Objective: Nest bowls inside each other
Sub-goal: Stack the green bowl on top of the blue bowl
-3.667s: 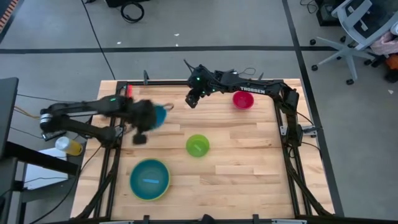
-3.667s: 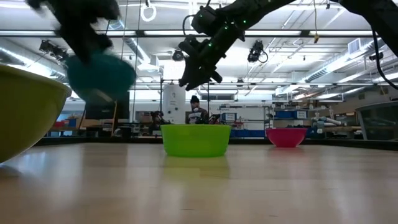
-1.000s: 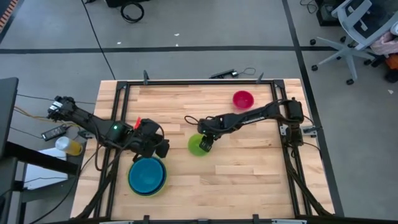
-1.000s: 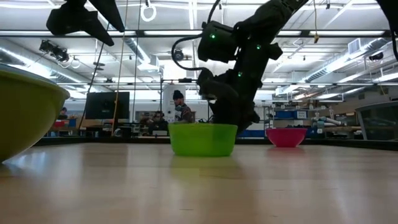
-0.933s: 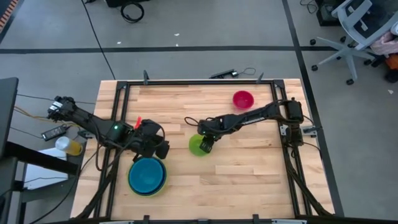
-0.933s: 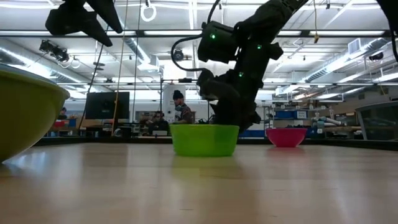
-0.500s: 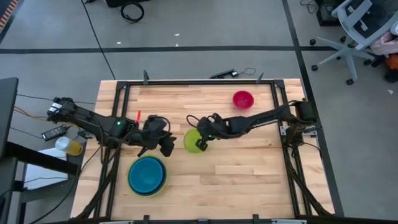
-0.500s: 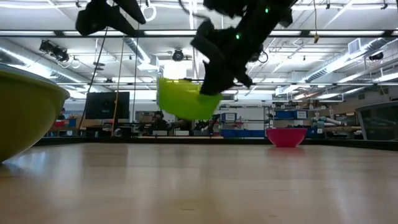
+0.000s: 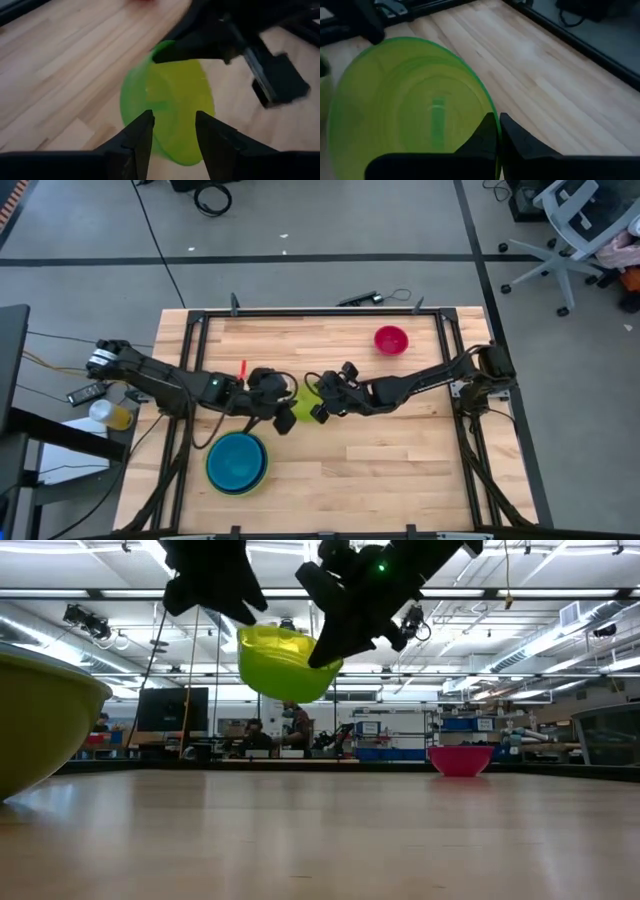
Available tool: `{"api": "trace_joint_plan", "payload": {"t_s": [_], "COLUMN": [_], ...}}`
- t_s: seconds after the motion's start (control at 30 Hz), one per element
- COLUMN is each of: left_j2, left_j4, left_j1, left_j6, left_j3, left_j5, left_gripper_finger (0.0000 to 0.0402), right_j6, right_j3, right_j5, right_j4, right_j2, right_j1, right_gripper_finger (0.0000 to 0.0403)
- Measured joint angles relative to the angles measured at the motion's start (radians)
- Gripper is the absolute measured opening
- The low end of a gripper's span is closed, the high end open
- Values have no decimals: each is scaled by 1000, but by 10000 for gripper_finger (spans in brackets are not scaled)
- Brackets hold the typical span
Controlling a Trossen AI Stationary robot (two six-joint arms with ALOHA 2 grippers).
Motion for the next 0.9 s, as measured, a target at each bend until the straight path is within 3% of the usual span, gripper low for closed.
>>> {"api": "trace_joint_plan", "payload": {"t_s": [0.23, 0.5, 0.7, 0.9], "left_j2": [21, 21, 17, -18], "left_j4": [-69, -87, -97, -153], "left_j1": [56, 71, 78, 78], "left_j6": [-3, 33, 43, 42], "left_j3": [-1, -1, -1, 2], "left_j5": [-7, -45, -50, 20], "left_gripper_finger": [132, 12, 2, 1], "right_j6": [-77, -149, -204, -162], "right_j3": [45, 90, 112, 160], "right_j5": [52, 68, 66, -3], "right_j4": [0, -20, -23, -30], "right_j2": [2, 1, 1, -1], "right_j1": [30, 38, 35, 30], "right_gripper_finger": [14, 20, 25, 72]}}
